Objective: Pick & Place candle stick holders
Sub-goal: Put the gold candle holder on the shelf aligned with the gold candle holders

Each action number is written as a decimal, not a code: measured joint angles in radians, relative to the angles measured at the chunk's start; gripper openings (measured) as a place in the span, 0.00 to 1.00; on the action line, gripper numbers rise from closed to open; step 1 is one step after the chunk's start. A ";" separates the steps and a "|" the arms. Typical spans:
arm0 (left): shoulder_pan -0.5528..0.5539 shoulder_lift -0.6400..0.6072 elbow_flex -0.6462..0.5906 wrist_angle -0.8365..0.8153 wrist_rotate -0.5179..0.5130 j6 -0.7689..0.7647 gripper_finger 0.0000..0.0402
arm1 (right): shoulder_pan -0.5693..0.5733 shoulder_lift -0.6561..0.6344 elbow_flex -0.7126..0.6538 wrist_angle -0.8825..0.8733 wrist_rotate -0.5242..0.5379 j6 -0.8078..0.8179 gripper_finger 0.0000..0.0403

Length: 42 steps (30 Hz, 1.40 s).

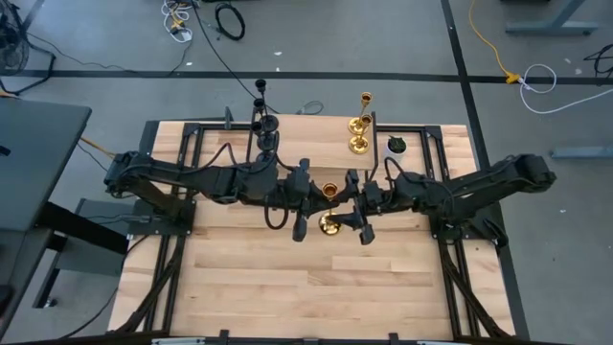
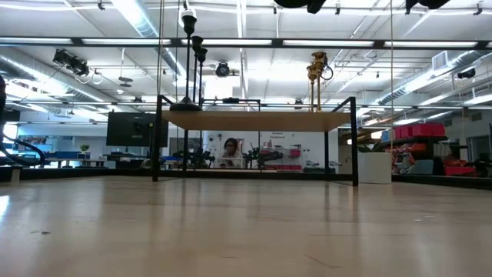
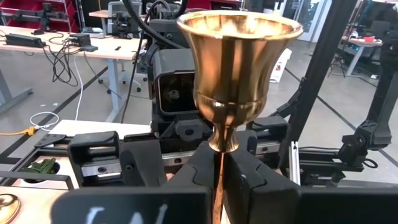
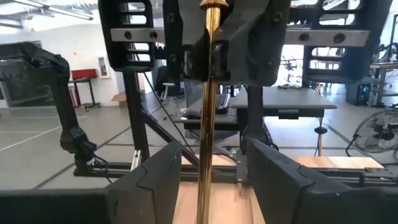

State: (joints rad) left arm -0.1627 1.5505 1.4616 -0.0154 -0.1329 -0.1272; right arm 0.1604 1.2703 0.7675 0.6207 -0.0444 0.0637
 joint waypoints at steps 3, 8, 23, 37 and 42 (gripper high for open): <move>0.000 0.000 0.000 -0.005 0.000 0.000 0.05 | 0.000 0.009 0.018 -0.003 0.001 0.000 0.45; 0.000 0.000 0.000 -0.019 0.000 0.000 0.04 | 0.000 0.010 0.034 -0.003 0.002 -0.004 0.45; 0.000 0.000 0.000 -0.019 0.000 0.001 0.04 | 0.001 0.010 0.037 -0.009 0.002 -0.020 0.17; 0.000 -0.001 0.000 -0.019 -0.002 0.001 0.07 | 0.000 0.010 0.037 -0.008 0.003 -0.028 0.02; -0.005 -0.002 0.000 -0.015 -0.001 -0.002 0.13 | 0.000 0.010 0.037 -0.010 0.002 -0.041 0.01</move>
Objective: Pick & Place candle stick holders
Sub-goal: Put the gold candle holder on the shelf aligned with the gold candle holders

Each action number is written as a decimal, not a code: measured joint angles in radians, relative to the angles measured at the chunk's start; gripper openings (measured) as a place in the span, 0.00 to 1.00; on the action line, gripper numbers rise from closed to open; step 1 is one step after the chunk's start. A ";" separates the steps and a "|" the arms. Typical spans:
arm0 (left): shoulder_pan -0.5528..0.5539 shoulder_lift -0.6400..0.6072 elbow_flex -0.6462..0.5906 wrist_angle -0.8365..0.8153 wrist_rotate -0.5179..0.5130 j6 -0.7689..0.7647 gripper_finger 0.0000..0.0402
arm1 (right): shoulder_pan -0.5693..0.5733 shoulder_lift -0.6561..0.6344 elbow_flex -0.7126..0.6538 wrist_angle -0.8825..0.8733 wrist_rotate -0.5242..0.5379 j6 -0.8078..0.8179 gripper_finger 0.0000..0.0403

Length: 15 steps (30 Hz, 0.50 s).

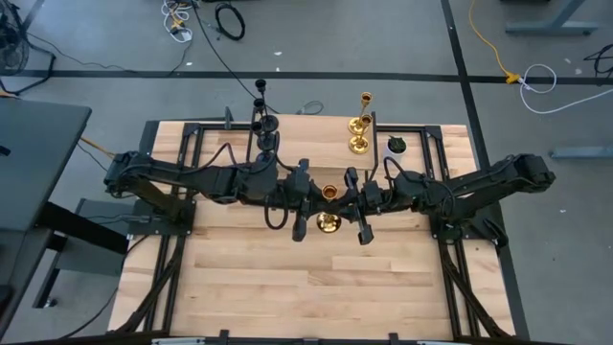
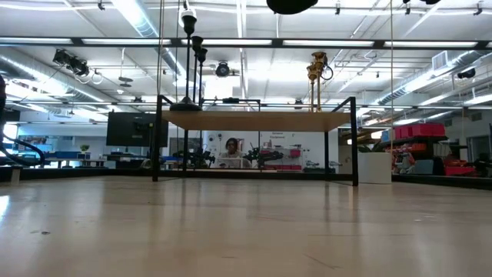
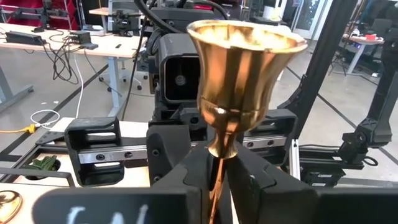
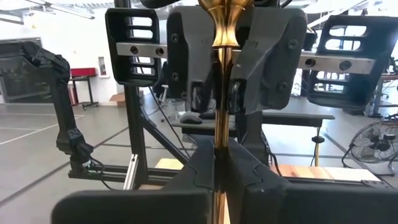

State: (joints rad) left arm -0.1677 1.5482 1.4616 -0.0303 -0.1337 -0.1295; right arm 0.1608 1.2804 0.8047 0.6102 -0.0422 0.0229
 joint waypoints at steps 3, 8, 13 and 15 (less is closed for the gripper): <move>0.000 0.000 0.000 -0.002 0.000 0.001 0.15 | 0.000 0.000 0.000 0.000 0.000 -0.004 0.01; 0.000 -0.007 0.000 -0.046 0.000 0.003 0.14 | 0.000 -0.014 0.000 -0.010 -0.002 -0.005 0.01; -0.010 -0.026 0.000 -0.072 -0.001 0.017 0.14 | 0.000 -0.049 0.000 -0.052 -0.003 -0.012 0.01; -0.013 -0.040 0.000 -0.081 0.005 0.035 0.14 | 0.000 -0.065 -0.001 -0.081 -0.002 -0.014 0.01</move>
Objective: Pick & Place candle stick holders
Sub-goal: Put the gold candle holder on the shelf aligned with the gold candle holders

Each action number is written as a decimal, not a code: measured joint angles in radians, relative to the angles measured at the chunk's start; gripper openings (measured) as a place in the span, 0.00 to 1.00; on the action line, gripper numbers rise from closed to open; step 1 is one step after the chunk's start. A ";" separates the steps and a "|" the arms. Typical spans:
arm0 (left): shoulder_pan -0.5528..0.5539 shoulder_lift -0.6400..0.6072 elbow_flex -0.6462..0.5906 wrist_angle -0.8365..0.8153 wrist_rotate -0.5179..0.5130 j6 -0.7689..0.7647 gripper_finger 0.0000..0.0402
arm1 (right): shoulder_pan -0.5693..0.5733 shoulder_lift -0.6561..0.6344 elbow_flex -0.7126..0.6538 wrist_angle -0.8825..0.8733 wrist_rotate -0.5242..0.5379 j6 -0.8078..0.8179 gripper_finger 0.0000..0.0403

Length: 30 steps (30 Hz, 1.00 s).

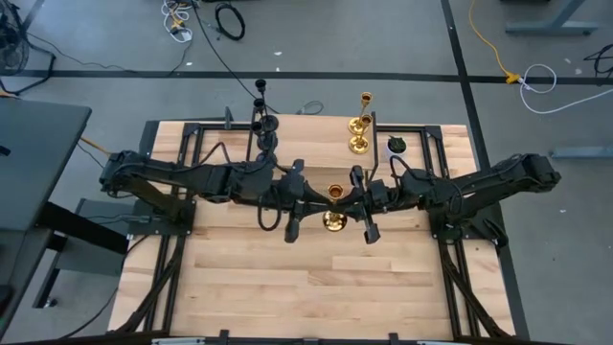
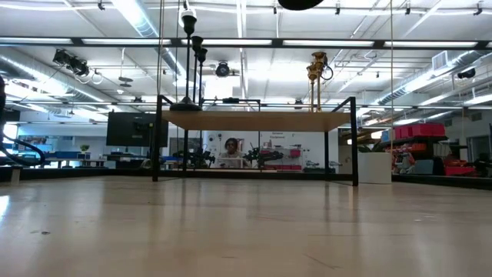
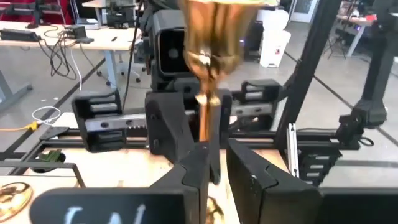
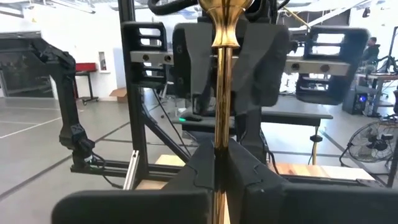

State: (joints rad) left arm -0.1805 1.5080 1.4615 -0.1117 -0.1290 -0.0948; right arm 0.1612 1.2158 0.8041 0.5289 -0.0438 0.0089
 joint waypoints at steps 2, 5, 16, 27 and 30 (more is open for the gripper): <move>-0.009 -0.012 0.000 -0.010 0.003 0.009 0.14 | 0.000 -0.014 0.000 -0.023 0.001 -0.003 0.01; -0.025 -0.036 0.000 -0.061 0.002 0.013 0.14 | 0.000 -0.029 0.000 -0.051 0.003 -0.005 0.01; -0.098 -0.066 0.000 -0.223 -0.040 -0.004 0.14 | 0.001 -0.125 -0.025 -0.140 0.098 -0.043 0.01; -0.191 -0.066 -0.022 -0.231 -0.278 -0.003 0.14 | -0.011 -0.339 -0.220 -0.032 0.235 -0.053 0.01; -0.198 -0.065 -0.061 -0.232 -0.341 -0.024 0.14 | -0.029 -0.360 -0.262 0.016 0.270 -0.069 0.01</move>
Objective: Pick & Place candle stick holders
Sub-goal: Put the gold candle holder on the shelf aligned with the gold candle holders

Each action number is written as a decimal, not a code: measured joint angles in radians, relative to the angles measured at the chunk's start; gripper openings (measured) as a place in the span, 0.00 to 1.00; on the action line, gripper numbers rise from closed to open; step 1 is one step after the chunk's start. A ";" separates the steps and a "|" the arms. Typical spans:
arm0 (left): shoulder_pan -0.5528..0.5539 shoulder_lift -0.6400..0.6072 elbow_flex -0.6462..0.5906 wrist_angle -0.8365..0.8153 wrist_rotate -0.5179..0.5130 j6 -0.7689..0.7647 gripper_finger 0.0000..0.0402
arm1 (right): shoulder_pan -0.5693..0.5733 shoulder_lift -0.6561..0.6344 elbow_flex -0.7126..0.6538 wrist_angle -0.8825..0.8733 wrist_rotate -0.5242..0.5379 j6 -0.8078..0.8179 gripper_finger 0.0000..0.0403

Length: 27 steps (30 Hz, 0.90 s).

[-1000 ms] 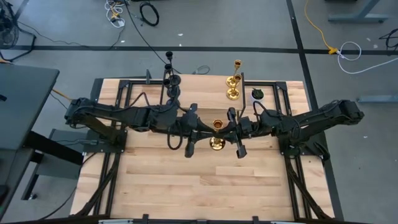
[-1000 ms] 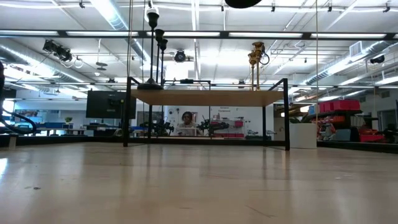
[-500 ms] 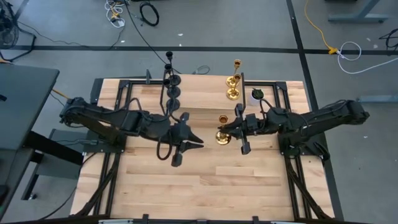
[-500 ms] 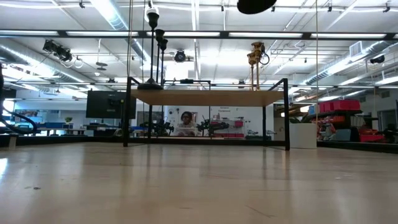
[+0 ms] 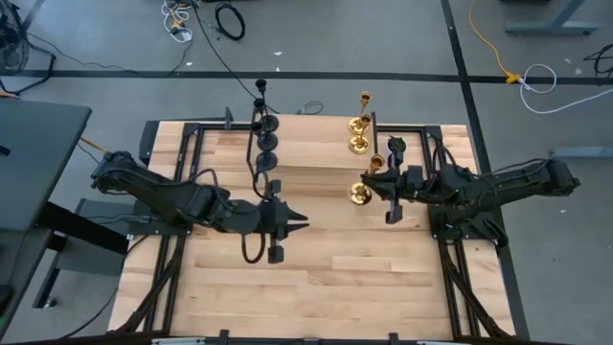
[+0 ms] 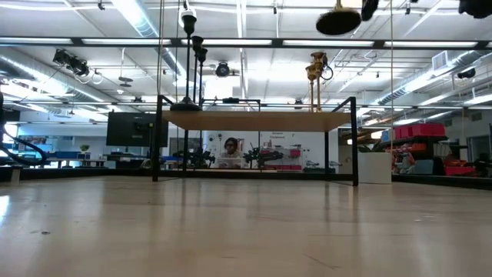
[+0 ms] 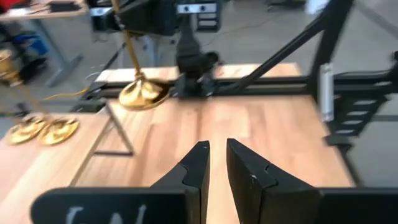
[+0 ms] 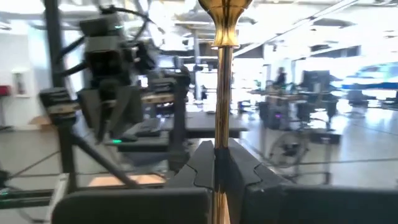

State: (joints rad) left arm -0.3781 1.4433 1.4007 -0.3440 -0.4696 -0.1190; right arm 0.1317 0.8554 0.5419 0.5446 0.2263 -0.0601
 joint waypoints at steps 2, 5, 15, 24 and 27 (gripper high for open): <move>-0.005 0.000 -0.024 0.006 -0.032 -0.013 0.14 | -0.018 -0.006 -0.016 -0.003 0.024 -0.001 0.01; -0.008 0.000 -0.072 0.018 -0.051 -0.035 0.14 | -0.052 -0.006 -0.032 0.017 0.028 -0.001 0.01; -0.013 0.000 -0.280 0.187 -0.054 -0.087 0.14 | -0.189 0.000 -0.080 0.056 0.025 0.017 0.01; -0.019 0.000 -0.394 0.339 -0.046 -0.109 0.14 | -0.288 0.041 -0.080 0.052 0.017 0.020 0.01; -0.019 0.000 -0.401 0.342 -0.045 -0.123 0.14 | -0.318 0.063 -0.080 0.055 -0.002 0.022 0.01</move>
State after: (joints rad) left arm -0.3973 1.4437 1.0000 -0.0021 -0.5147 -0.2422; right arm -0.1867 0.9183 0.4618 0.5991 0.2246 -0.0376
